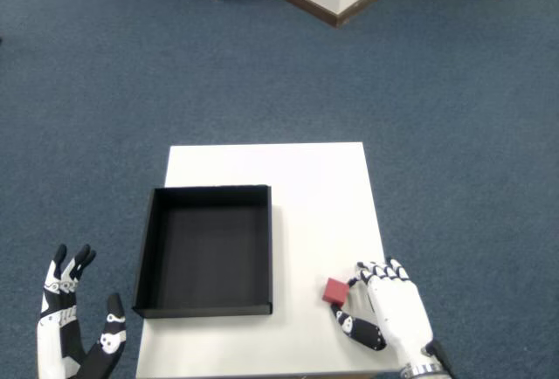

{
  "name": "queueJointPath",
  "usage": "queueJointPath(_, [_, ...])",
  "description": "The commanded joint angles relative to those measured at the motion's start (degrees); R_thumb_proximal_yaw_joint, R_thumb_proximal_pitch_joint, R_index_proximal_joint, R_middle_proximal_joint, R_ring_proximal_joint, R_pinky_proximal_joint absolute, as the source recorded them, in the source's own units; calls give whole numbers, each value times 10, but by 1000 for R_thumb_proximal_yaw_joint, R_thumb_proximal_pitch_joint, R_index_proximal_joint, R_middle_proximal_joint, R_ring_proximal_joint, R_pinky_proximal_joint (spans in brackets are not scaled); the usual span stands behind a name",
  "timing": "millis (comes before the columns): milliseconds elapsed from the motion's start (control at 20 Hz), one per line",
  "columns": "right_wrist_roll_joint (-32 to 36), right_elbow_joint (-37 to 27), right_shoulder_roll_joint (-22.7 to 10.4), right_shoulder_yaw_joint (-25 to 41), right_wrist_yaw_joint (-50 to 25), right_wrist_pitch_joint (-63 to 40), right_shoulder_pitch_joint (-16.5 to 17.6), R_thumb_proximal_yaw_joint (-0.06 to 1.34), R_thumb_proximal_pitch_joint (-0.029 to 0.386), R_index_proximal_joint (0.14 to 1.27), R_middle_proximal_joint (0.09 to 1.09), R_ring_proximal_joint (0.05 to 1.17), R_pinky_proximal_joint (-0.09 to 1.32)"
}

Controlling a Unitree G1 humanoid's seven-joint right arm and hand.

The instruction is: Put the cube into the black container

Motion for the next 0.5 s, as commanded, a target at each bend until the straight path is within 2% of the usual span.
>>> queueJointPath(50, [-2,5,-6,-1,10,5,-4,736,63,839,333,316,145])
queueJointPath(200, [-1,4,-4,-3,10,4,-4,750,72,832,334,315,144])
queueJointPath(300, [-2,4,-3,-3,7,3,-3,752,74,745,334,317,151])
queueJointPath(500, [-6,1,-6,-2,-7,-4,-6,741,70,714,329,315,154])
